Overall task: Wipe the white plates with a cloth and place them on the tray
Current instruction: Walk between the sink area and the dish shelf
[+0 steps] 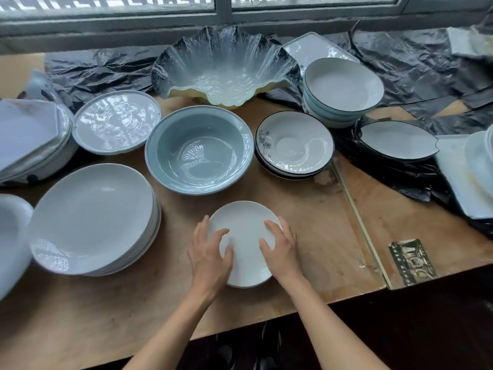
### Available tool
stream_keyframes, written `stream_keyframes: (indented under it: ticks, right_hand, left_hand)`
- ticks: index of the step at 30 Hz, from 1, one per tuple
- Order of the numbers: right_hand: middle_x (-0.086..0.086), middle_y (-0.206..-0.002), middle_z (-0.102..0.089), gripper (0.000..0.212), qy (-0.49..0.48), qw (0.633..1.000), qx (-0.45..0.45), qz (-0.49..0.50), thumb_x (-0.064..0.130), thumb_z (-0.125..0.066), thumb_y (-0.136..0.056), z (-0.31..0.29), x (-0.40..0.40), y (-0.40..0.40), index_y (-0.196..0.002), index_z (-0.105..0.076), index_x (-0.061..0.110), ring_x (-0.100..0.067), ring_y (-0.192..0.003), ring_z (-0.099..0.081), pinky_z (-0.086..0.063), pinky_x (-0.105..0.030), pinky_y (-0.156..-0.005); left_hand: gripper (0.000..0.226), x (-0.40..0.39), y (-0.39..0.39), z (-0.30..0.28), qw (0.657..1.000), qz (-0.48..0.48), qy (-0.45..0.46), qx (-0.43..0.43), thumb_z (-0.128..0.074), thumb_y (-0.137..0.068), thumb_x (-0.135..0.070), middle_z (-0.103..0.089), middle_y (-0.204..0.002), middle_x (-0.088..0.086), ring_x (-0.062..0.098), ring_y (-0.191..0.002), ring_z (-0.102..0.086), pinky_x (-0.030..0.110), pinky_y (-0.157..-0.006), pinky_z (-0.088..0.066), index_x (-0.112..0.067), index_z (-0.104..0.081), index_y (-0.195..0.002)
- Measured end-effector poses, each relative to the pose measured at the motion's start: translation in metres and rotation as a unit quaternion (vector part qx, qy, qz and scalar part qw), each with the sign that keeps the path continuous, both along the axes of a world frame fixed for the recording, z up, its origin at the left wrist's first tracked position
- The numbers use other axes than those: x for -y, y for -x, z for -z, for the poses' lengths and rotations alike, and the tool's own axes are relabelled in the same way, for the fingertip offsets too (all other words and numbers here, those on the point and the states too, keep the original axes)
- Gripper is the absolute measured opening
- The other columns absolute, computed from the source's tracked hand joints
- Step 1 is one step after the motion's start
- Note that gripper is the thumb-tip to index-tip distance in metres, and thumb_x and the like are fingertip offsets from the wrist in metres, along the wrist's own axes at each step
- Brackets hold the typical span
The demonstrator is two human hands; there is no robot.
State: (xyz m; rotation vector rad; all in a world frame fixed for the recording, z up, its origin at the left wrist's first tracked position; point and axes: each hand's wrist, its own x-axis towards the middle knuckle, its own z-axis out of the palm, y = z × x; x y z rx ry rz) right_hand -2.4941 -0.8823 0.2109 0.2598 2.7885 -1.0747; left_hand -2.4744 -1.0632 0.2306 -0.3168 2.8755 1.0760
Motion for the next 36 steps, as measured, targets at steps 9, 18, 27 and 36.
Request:
stream_keyframes:
  ticks: [9,18,27,36]
  right_hand:
    - [0.008,-0.141,-0.056,0.034,-0.032,0.999,0.001,0.008,0.023,-0.057,-0.097,-0.054,-0.043,-0.015,-0.131,-0.063,0.025,-0.015,-0.129,-0.05,-0.039,-0.027,-0.106]
    - [0.008,-0.13,-0.063,0.029,-0.105,0.987,-0.038,0.119,0.033,-0.057,-0.099,-0.128,-0.138,-0.072,-0.124,-0.067,0.021,-0.016,-0.118,-0.059,-0.046,-0.031,-0.099]
    - [0.009,-0.139,-0.058,0.035,-0.119,0.953,-0.057,0.274,0.029,-0.058,-0.1,-0.176,-0.23,-0.24,-0.134,-0.062,0.024,-0.015,-0.126,-0.055,-0.043,-0.028,-0.1]
    - [0.007,-0.144,-0.054,0.037,-0.129,0.902,-0.025,0.412,0.032,-0.057,-0.1,-0.181,-0.288,-0.477,-0.136,-0.059,0.024,-0.017,-0.134,-0.049,-0.039,-0.035,-0.111]
  left_hand:
    - [0.039,-0.026,0.038,-0.046,0.964,0.23,0.105,-0.088,-0.069,-0.091,-0.024,-0.058,-0.144,0.003,0.03,-0.138,-0.048,0.051,-0.113,-0.035,-0.021,-0.066,-0.13]
    - [0.051,-0.133,0.067,-0.117,0.859,0.465,0.169,-0.134,-0.046,-0.102,-0.045,-0.055,-0.145,-0.003,0.025,-0.132,-0.048,0.042,-0.102,-0.043,-0.029,-0.042,-0.149]
    - [0.046,-0.281,-0.039,-0.171,0.754,0.61,0.148,-0.194,-0.047,-0.101,-0.041,-0.06,-0.14,-0.001,0.026,-0.129,-0.053,0.043,-0.101,-0.046,-0.028,-0.049,-0.145]
    - [0.047,-0.404,-0.252,-0.179,0.647,0.721,0.136,-0.207,-0.052,-0.098,-0.04,-0.061,-0.137,0.003,0.03,-0.127,-0.054,0.044,-0.1,-0.047,-0.024,-0.053,-0.143]
